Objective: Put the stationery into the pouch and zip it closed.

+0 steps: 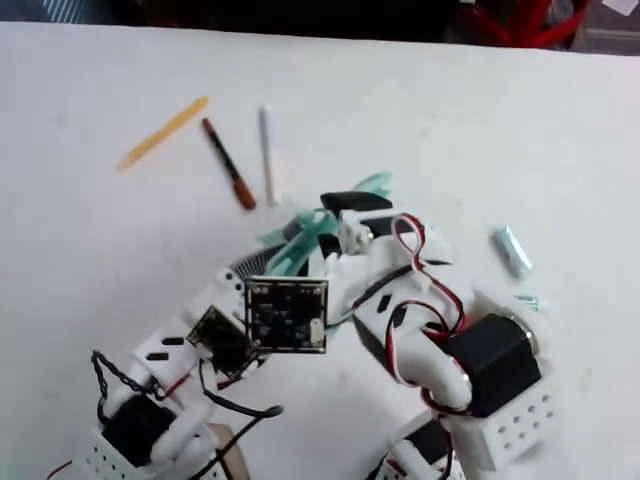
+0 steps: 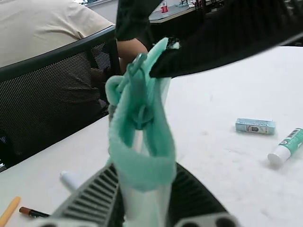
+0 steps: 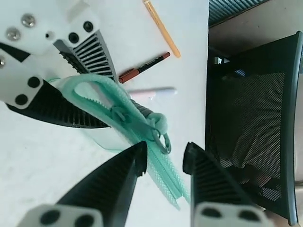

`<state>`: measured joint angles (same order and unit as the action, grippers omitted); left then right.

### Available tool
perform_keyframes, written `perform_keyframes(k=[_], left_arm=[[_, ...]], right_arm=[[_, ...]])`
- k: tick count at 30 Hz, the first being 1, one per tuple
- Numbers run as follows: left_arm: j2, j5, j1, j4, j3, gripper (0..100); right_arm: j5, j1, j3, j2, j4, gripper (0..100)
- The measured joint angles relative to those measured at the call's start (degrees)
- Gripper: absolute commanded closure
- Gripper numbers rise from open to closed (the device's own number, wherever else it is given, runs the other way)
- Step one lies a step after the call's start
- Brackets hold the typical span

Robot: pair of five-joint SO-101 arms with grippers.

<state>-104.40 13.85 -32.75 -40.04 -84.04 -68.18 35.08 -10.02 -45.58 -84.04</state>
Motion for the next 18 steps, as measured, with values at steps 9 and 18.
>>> perform_keyframes(k=[9, 18], left_arm=[[0.0, 0.0, 0.0, 0.0, 0.0, 98], [0.0, 0.1, 0.0, 0.0, 0.0, 98]], right_arm=[[-6.5, 2.1, 1.2, 0.7, -0.3, 97.1], [-2.5, 2.3, 3.0, 1.9, -0.4, 83.8]])
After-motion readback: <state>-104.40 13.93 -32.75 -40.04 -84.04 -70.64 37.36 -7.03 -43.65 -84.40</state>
